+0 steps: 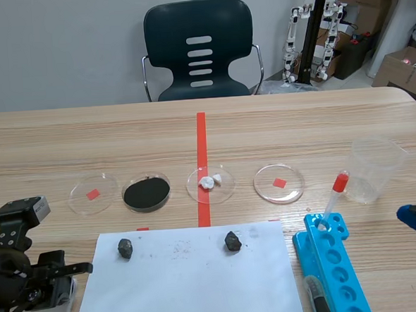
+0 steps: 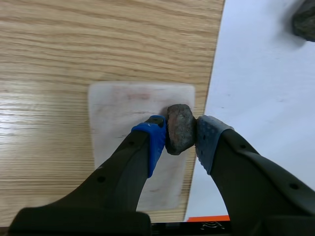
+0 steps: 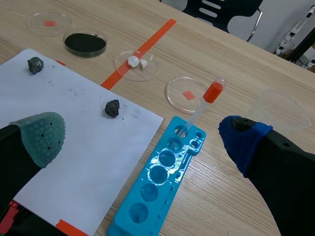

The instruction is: Rub the mineral on the streak plate

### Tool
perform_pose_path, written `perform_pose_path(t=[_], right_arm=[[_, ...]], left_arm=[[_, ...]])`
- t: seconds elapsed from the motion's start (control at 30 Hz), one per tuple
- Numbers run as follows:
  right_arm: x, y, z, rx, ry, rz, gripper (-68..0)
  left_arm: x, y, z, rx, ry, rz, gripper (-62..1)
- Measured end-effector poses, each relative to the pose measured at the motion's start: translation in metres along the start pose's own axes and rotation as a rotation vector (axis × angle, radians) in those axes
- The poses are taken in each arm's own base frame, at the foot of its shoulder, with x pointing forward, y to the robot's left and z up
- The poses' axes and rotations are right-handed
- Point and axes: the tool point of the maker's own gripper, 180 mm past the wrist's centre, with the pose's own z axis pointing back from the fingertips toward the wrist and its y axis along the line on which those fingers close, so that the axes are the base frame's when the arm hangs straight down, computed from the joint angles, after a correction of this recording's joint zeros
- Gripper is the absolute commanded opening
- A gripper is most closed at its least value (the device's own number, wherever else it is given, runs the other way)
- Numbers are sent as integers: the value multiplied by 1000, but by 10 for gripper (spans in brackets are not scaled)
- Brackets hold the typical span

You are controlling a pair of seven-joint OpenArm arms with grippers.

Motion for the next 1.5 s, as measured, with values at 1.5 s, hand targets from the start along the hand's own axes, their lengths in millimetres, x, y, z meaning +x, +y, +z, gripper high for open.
perform_pose_path(t=[1.5], right_arm=[[0,0,0,0,0,0,4]], left_arm=[[5,38,4,219,-17,-100,-539]])
